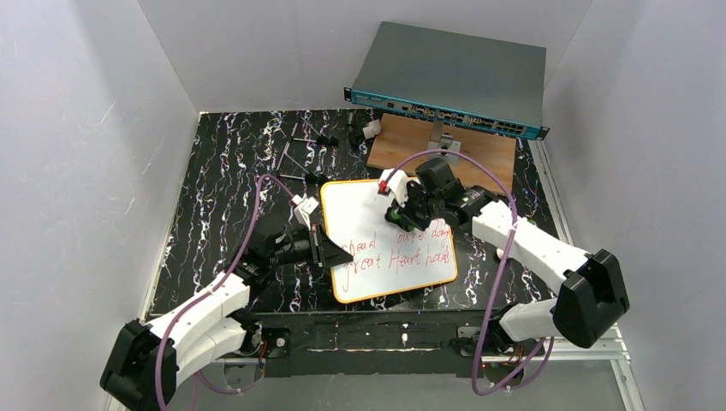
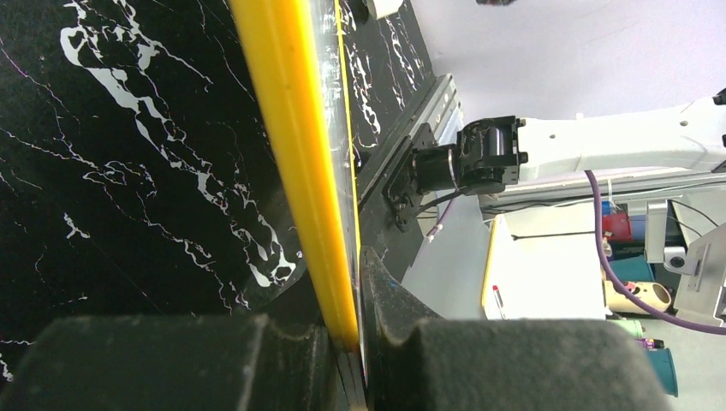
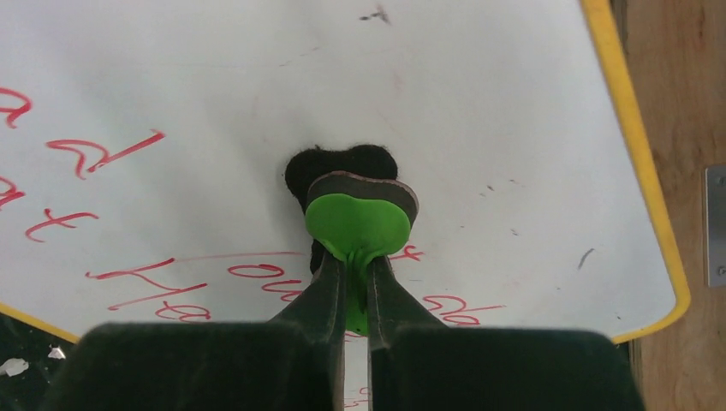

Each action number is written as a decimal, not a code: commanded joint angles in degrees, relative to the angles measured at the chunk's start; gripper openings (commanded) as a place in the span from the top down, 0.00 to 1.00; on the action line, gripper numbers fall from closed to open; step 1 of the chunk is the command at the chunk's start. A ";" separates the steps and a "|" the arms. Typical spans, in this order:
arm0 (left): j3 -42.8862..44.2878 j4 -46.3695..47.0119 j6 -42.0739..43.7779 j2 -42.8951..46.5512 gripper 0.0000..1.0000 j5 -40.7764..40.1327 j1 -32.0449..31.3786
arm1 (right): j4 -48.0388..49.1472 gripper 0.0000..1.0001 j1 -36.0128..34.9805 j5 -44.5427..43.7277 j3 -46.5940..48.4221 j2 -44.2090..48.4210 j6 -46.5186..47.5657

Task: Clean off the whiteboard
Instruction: Erase the whiteboard at the center of the board.

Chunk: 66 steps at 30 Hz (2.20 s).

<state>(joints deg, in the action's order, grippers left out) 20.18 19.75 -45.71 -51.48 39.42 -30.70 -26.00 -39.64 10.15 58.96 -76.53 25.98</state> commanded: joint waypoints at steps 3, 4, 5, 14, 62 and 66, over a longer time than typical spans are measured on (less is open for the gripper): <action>2.27 9.76 4.95 1.57 1.00 7.09 -1.03 | -0.43 0.99 2.09 -1.94 10.46 -6.39 -0.66; 2.18 9.63 5.04 1.76 1.00 6.96 -1.04 | -1.39 0.99 1.73 -0.66 12.64 -7.29 -1.08; 2.11 9.54 5.09 1.87 1.00 6.84 -1.03 | -2.35 0.99 1.16 0.32 14.21 -8.26 -1.23; 2.31 9.78 5.22 1.66 1.00 6.78 -1.03 | -4.99 0.99 -8.54 5.88 6.43 -4.41 2.78; 2.21 9.05 6.34 2.13 1.00 7.04 -1.03 | -4.57 0.99 0.01 7.87 7.76 -3.61 1.49; 2.17 9.93 6.05 1.45 1.00 7.17 -1.03 | -2.74 0.99 0.42 5.68 -0.18 0.26 2.59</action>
<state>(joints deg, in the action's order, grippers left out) 20.32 20.78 -43.68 -51.90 39.97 -30.63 -29.80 -38.79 14.66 65.25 -79.64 27.49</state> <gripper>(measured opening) 0.084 0.078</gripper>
